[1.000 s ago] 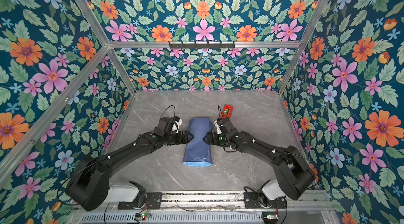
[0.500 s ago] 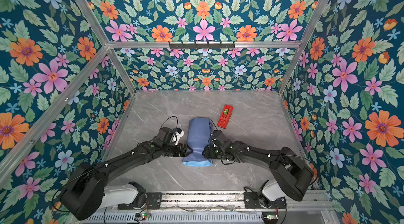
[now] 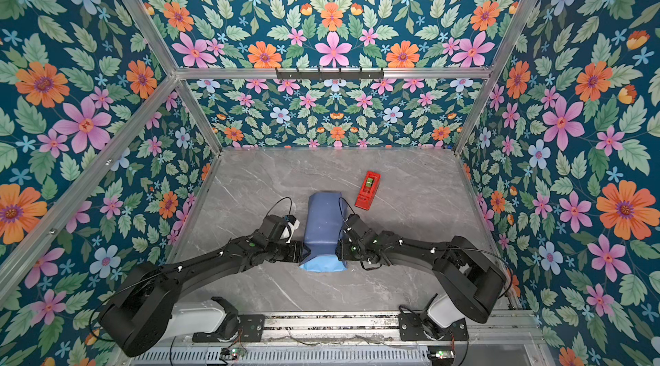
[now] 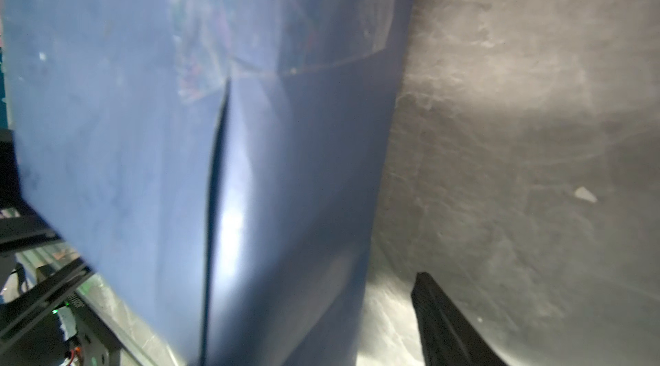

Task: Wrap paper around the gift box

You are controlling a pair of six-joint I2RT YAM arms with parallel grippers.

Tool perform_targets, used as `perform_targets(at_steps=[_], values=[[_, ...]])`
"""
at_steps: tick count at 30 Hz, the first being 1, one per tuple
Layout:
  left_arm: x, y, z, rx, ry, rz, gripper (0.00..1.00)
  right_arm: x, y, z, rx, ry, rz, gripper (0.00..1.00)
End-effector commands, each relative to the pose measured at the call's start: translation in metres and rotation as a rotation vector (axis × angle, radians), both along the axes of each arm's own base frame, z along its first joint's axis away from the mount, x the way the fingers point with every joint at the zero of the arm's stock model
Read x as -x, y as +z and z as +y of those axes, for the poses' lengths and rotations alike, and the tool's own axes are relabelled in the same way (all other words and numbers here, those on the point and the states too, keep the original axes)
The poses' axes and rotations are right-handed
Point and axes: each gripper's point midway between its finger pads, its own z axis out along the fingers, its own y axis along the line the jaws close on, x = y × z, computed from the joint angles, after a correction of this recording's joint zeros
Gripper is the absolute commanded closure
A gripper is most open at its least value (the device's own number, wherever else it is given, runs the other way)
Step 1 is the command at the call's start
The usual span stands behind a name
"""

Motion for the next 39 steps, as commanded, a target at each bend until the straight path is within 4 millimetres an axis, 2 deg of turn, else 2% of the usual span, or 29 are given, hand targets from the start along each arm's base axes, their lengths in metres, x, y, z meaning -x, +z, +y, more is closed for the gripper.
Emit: perform_targets(at_steps=[1,8,13,19,29,34,39], values=[[-0.010,0.000,0.004,-0.048,0.040,-0.057,0.38,-0.010,0.003,-0.001,0.027,-0.018,-0.055,0.41],[-0.014,-0.002,0.008,-0.148,0.107,-0.109,0.47,-0.022,0.008,-0.008,0.074,-0.055,-0.106,0.42],[-0.013,-0.010,0.004,-0.197,0.133,-0.106,0.51,-0.032,0.012,-0.008,0.111,-0.043,-0.143,0.42],[-0.003,-0.022,0.005,-0.218,0.142,-0.072,0.54,-0.030,0.008,-0.008,0.114,-0.035,-0.138,0.43],[-0.005,-0.026,0.017,-0.302,0.169,-0.095,0.60,-0.028,0.004,-0.009,0.115,-0.039,-0.127,0.44],[0.008,-0.021,-0.004,-0.166,0.101,-0.054,0.53,-0.028,0.004,-0.009,0.114,-0.038,-0.126,0.44],[0.025,-0.023,-0.019,-0.058,0.041,-0.001,0.56,-0.027,0.003,-0.009,0.110,-0.039,-0.124,0.45]])
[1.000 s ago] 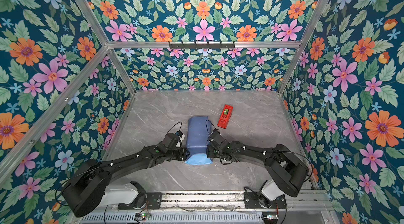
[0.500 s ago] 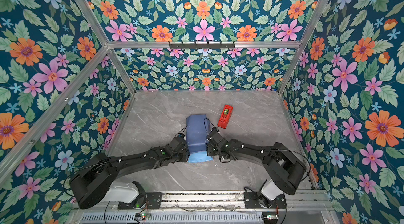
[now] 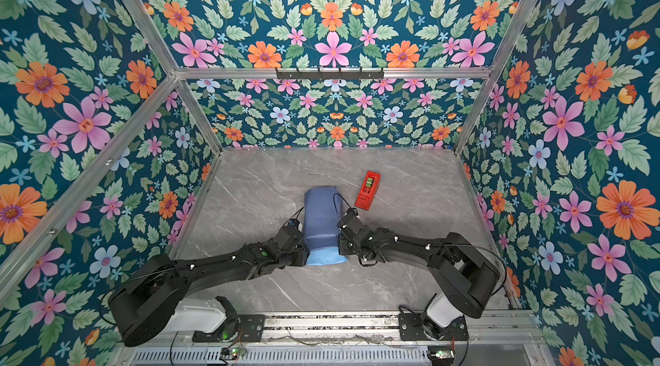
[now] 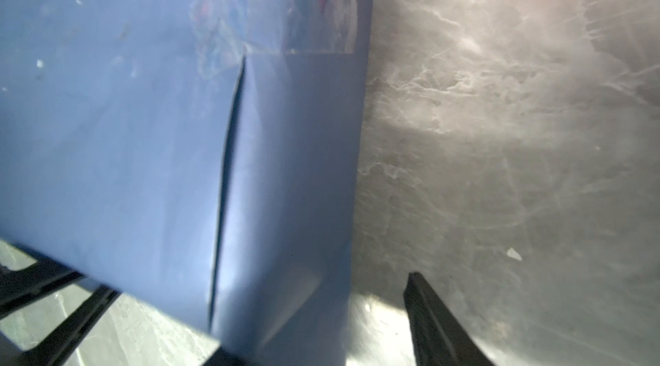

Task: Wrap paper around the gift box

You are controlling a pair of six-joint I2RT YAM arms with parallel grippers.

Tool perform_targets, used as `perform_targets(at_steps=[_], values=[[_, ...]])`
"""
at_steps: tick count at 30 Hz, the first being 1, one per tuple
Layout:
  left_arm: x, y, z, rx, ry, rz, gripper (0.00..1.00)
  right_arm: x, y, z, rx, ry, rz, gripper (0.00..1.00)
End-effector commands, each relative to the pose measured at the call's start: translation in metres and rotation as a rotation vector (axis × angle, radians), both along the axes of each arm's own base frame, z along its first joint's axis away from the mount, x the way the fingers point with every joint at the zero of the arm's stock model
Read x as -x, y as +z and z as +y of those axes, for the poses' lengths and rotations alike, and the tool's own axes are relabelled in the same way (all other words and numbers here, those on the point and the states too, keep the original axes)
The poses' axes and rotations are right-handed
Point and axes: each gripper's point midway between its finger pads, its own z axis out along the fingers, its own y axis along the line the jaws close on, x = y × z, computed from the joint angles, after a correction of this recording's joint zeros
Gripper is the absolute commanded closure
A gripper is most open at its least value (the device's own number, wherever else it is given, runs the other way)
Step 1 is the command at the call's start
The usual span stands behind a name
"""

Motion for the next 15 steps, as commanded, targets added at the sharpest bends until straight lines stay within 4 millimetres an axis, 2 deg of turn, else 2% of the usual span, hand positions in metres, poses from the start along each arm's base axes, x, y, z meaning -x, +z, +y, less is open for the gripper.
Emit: perform_targets(at_steps=[1,7,15], values=[[0.022,-0.006,-0.012,0.077,-0.069,0.096,0.57,0.000,-0.001,-0.003,0.008,-0.010,-0.004,0.45],[0.029,-0.007,-0.014,0.093,-0.080,0.128,0.67,0.002,-0.001,-0.002,-0.004,-0.011,0.002,0.46],[0.044,-0.007,-0.009,0.131,-0.060,0.177,0.73,0.001,0.000,-0.002,-0.008,-0.014,-0.001,0.46]])
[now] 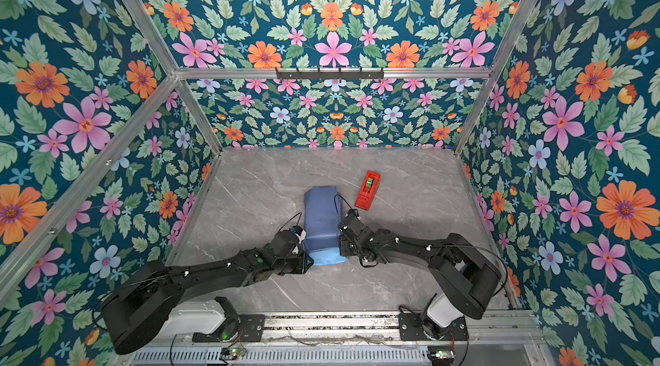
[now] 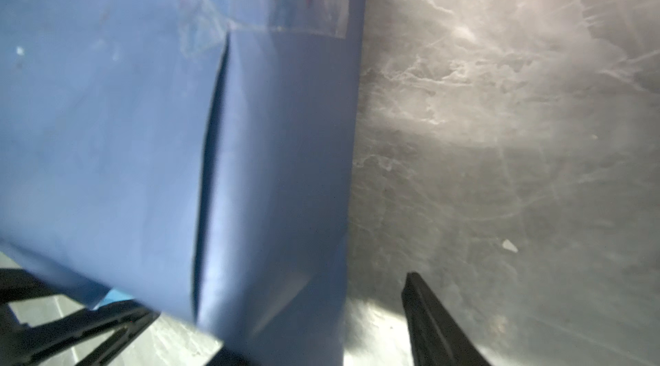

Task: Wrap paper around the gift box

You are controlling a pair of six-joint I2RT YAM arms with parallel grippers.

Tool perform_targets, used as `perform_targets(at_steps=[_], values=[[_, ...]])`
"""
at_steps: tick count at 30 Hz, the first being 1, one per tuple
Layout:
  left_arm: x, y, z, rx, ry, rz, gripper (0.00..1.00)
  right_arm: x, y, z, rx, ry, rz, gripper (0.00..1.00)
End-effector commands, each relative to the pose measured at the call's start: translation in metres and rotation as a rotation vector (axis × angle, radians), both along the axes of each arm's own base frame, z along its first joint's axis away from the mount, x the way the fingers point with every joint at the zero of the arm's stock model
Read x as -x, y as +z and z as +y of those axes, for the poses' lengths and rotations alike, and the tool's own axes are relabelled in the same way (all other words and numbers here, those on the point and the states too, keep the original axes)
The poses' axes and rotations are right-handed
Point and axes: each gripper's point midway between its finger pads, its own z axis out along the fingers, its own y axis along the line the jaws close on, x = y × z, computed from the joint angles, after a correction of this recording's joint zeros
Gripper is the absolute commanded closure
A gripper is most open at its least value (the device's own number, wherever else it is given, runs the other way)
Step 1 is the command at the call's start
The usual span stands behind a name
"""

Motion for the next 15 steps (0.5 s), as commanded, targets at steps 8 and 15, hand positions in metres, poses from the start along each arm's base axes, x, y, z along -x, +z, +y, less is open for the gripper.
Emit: perform_targets(at_steps=[8,15], values=[[0.003,-0.002,0.003,-0.017,0.036,0.046,0.83,-0.003,0.003,0.003,-0.013,-0.008,-0.004,0.47],[-0.001,0.002,0.005,-0.005,0.094,0.051,0.91,-0.002,0.004,0.001,-0.011,-0.008,-0.006,0.48]])
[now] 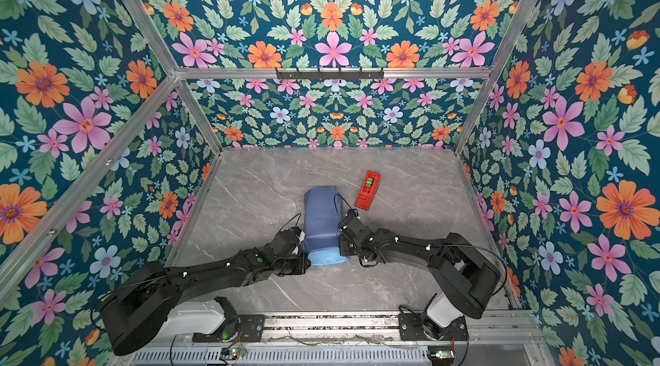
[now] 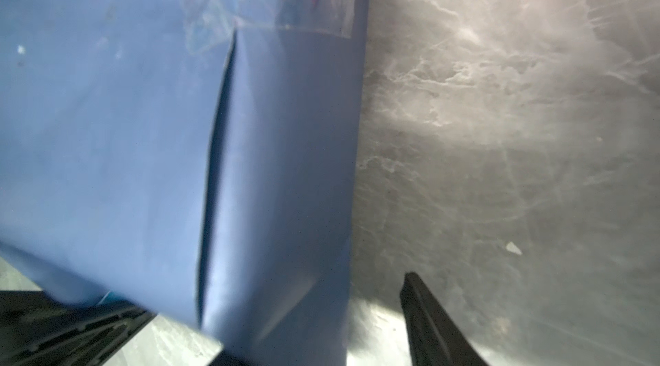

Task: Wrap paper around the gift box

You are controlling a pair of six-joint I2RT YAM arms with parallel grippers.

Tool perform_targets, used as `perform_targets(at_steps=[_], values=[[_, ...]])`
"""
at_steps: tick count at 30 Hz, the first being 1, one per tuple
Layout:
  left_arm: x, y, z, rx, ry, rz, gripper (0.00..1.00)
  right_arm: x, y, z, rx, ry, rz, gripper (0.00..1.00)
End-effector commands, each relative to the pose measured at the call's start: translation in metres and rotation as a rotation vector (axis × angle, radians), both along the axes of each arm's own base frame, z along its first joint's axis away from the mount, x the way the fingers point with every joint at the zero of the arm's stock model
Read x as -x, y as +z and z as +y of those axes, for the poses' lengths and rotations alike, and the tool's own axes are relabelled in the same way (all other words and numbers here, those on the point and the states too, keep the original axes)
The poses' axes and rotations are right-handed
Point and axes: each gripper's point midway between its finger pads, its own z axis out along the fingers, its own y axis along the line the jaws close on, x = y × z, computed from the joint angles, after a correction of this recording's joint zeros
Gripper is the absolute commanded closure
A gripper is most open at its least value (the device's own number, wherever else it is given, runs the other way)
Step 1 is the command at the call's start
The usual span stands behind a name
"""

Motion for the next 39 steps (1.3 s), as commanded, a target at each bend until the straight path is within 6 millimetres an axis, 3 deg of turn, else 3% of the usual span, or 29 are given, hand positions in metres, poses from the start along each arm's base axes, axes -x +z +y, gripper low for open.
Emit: perform_targets(at_steps=[1,11,17,20,25,30,39], values=[[-0.001,0.001,0.004,-0.002,0.046,0.012,0.92,-0.001,0.004,0.000,-0.008,-0.009,-0.008,0.48],[0.003,-0.011,0.019,-0.079,0.111,0.070,0.96,0.001,0.003,-0.004,-0.004,-0.009,-0.008,0.47],[0.010,-0.007,0.000,0.063,0.121,0.124,0.91,0.001,0.004,-0.004,-0.005,-0.007,-0.009,0.47],[0.012,-0.002,-0.006,0.124,0.118,0.133,0.83,0.003,0.004,-0.004,-0.007,-0.005,-0.006,0.47],[0.012,0.011,0.005,0.094,0.111,0.080,0.67,0.007,0.009,-0.007,-0.021,0.001,-0.013,0.46],[0.009,0.024,0.014,0.067,0.090,0.007,0.58,0.012,0.015,-0.010,-0.043,0.005,-0.023,0.45],[-0.002,0.023,-0.004,0.041,-0.038,-0.054,0.43,0.013,0.015,-0.009,-0.050,0.008,-0.019,0.44]])
